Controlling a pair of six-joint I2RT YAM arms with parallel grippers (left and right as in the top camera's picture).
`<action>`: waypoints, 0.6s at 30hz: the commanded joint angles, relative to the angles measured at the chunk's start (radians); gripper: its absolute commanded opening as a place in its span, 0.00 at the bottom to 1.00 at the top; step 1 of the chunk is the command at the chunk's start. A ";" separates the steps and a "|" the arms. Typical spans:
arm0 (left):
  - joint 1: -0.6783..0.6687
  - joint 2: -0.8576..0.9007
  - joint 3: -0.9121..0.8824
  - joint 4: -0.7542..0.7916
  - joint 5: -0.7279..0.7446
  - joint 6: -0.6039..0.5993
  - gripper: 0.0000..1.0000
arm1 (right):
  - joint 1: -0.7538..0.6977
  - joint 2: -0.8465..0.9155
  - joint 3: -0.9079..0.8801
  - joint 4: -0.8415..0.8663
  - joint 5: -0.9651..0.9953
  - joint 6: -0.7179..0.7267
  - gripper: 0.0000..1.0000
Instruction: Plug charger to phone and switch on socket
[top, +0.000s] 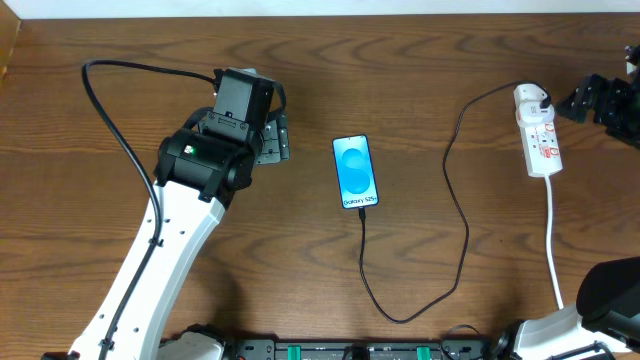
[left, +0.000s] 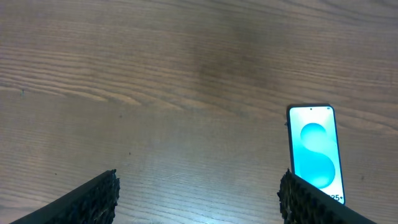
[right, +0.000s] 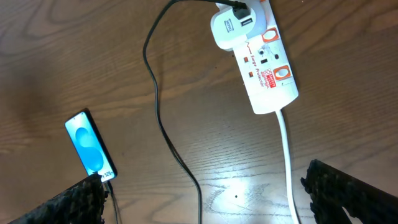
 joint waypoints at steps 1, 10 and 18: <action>0.001 0.000 0.009 -0.003 -0.020 0.013 0.82 | 0.001 -0.016 0.010 -0.002 -0.005 0.012 0.99; 0.002 0.000 0.008 -0.004 -0.021 0.013 0.82 | 0.002 -0.016 0.010 -0.002 -0.005 0.012 0.99; 0.001 -0.076 -0.035 -0.072 -0.050 0.013 0.82 | 0.002 -0.016 0.010 -0.002 -0.005 0.012 0.99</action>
